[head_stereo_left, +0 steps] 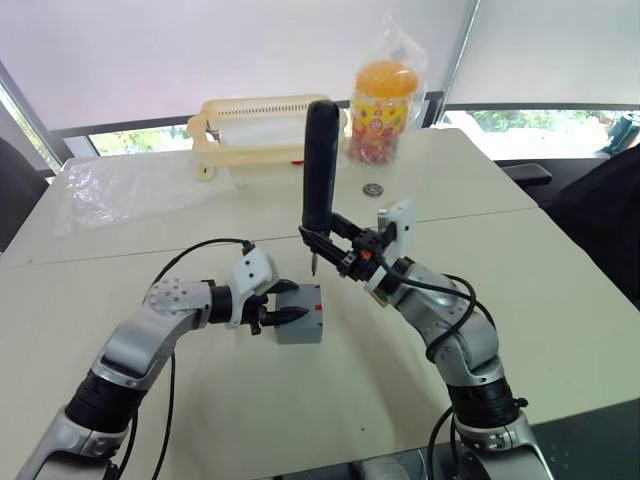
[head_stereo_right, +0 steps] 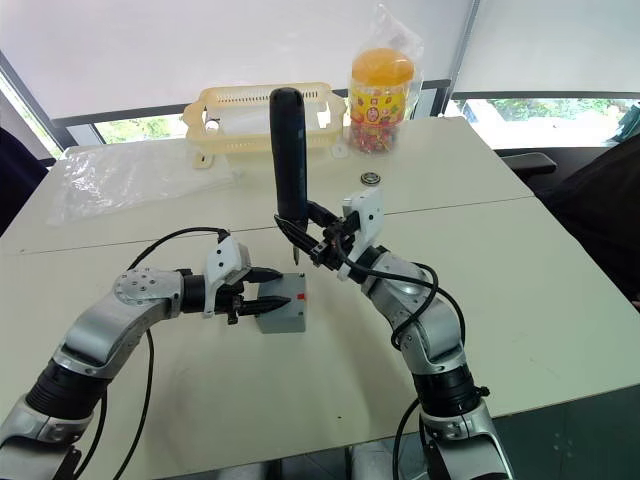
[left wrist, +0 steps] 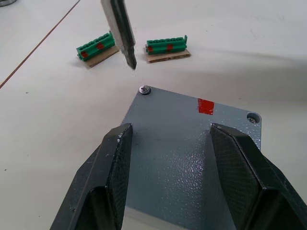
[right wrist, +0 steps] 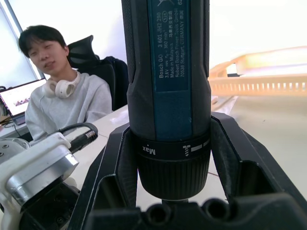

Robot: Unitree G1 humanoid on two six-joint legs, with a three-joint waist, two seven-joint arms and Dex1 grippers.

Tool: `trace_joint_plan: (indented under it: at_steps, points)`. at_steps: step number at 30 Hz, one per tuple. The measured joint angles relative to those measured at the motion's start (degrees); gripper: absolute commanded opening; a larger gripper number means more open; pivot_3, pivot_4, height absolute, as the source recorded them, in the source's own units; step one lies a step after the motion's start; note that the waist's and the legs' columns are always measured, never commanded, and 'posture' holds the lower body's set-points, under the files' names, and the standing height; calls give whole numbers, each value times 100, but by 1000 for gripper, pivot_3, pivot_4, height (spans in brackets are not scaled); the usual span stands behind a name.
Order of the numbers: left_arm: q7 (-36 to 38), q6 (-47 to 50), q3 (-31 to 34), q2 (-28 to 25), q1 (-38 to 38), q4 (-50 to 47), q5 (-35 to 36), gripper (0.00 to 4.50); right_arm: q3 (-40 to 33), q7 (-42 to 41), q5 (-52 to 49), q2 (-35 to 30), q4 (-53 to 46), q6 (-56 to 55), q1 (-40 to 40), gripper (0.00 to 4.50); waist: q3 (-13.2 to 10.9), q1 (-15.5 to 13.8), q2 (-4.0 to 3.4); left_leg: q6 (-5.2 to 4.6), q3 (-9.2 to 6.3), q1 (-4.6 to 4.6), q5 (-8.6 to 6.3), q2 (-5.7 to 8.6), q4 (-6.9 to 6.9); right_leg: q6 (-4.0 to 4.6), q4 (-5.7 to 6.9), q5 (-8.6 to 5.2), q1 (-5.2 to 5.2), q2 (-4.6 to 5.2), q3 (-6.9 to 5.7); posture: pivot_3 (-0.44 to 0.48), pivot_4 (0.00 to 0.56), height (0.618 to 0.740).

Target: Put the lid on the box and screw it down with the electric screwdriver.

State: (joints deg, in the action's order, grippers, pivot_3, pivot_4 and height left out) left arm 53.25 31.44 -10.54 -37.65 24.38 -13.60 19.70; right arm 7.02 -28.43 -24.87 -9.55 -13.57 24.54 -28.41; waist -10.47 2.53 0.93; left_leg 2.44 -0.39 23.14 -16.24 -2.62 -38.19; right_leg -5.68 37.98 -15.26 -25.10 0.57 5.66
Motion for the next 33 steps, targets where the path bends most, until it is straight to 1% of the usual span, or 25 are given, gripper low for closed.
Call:
trace_joint_plan:
  at_steps: [6, 17, 23, 27, 33]
  points:
    - [5, 3, 7, 0, 0, 2, -12, 2569, 33, -61, 127, -4, 14, -76, 144, 1758, 0, 3, 0, 0, 0, -1, 0, 0, 0, 0, 0, 0, 0, 0, 0, 0, 150, 740]
    - [2, 14, 9, 8, -10, 0, -25, 2569, 78, -121, 222, 3, 22, -83, 153, 1758, 0, 3, 0, 0, -1, -11, 0, 0, 0, 0, 1, 0, 10, 0, 0, 0, 150, 740]
    - [-35, 18, 12, 9, -48, -16, -25, 2569, 130, -143, 276, 5, 31, -129, 278, 1758, 0, 4, 0, 0, 0, -32, 0, 0, 1, 0, 0, -1, 30, 0, 0, 0, 150, 740]
    - [-51, 22, 12, 11, -80, -19, -25, 2569, 146, -160, 378, 5, 94, -273, 304, 1758, 0, 5, 0, -1, 0, -62, -1, 0, 4, 0, -3, -2, 57, -1, 0, 0, 150, 740]
    - [-66, 22, 16, 12, -108, -43, -25, 2569, 160, -203, 402, 31, 159, -410, 324, 1758, 0, 5, 0, -1, 0, -67, -1, 0, 4, 0, -2, -2, 62, -1, 0, 0, 150, 740]
